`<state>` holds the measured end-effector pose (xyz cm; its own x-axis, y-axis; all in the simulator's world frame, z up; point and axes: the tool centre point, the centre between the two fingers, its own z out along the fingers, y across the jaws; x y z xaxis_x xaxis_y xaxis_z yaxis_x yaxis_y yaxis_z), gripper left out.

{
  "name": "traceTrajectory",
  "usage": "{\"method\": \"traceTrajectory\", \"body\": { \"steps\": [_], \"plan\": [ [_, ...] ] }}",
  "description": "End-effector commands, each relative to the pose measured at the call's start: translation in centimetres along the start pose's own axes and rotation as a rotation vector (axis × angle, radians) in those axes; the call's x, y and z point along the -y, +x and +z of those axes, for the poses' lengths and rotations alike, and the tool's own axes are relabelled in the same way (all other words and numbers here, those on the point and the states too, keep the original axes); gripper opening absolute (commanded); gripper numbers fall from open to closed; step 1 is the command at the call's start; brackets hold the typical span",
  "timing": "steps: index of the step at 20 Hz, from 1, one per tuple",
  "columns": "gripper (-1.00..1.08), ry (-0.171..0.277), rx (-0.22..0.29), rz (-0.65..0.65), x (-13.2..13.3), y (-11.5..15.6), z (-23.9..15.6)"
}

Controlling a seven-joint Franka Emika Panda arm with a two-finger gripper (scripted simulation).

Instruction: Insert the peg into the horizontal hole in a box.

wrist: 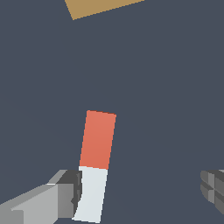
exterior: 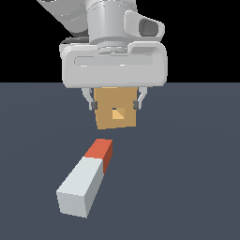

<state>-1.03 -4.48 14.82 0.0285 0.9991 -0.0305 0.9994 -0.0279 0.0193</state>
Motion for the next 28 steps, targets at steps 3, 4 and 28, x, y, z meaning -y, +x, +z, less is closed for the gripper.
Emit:
{"method": "traceTrajectory", "body": {
  "steps": [3,4,28],
  "plan": [
    [1.00,0.008,-0.009,0.056,1.9,-3.4,2.7],
    [1.00,0.010,-0.011,0.069,2.4,-4.2,3.4],
    [1.00,0.022,-0.028,0.147,5.6,-8.7,11.0]
  ]
}}
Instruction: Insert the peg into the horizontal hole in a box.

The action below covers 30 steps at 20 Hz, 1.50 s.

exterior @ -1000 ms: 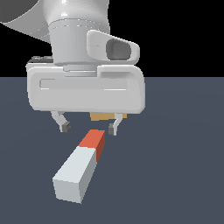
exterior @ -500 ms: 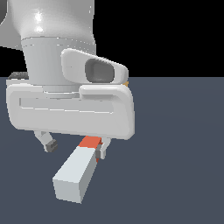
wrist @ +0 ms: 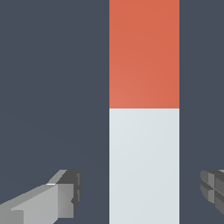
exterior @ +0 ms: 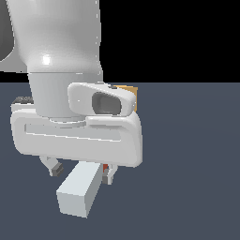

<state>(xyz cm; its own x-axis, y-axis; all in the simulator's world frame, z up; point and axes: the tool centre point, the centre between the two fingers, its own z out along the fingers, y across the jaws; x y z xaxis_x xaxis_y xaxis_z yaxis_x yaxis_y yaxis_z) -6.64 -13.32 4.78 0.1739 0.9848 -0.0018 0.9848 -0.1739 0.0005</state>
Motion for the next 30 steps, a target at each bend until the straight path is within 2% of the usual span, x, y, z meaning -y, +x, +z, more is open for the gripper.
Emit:
{"method": "traceTrajectory", "body": {
  "steps": [1,8,9,22,26,30],
  "plan": [
    [1.00,0.001,-0.001,0.001,0.1,-0.1,1.2],
    [1.00,0.000,-0.002,0.002,0.0,-0.1,2.6],
    [-1.00,0.000,-0.002,0.002,0.0,-0.1,2.6],
    [-1.00,0.000,-0.002,-0.007,-0.2,0.2,2.4],
    [-1.00,0.000,-0.001,-0.045,-1.1,1.9,2.0],
    [-1.00,0.000,0.000,-0.113,-2.6,5.0,1.3]
  ]
}}
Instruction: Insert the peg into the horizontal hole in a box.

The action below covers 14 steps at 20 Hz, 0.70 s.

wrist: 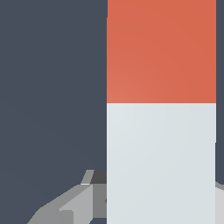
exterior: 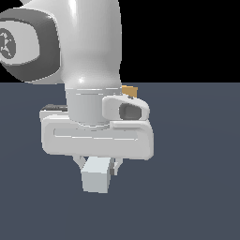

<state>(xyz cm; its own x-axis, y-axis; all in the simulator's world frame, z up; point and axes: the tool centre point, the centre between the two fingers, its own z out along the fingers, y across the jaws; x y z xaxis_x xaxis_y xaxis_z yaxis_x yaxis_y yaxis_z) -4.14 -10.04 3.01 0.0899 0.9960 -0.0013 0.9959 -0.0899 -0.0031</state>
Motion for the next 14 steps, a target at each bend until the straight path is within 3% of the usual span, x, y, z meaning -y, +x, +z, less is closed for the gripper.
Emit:
{"method": "traceTrajectory", "body": {
  "steps": [1,8,14],
  "plan": [
    [-1.00,-0.004,0.000,-0.050,-1.3,2.2,-0.7],
    [-1.00,-0.004,0.001,-0.223,-4.5,10.2,-2.5],
    [-1.00,-0.004,0.000,-0.314,-5.6,14.6,-3.4]
  ]
}}
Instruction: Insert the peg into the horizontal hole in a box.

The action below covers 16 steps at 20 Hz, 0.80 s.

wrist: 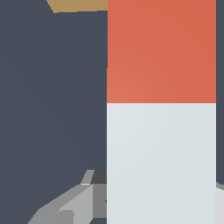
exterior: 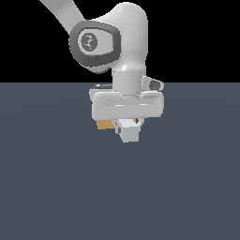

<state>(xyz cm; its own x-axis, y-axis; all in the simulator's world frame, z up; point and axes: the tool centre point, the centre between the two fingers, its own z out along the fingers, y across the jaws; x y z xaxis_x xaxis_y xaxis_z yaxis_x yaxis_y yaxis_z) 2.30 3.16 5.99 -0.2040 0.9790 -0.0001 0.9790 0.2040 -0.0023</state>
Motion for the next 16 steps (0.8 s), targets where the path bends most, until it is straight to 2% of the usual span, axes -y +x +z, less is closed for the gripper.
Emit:
{"method": "traceTrajectory", "body": {
  "steps": [1,16],
  "plan": [
    [-1.00,-0.003,0.001,-0.027,-0.75,1.08,-0.42],
    [-1.00,-0.001,0.000,-0.046,-1.05,1.77,-0.53]
  ]
}}
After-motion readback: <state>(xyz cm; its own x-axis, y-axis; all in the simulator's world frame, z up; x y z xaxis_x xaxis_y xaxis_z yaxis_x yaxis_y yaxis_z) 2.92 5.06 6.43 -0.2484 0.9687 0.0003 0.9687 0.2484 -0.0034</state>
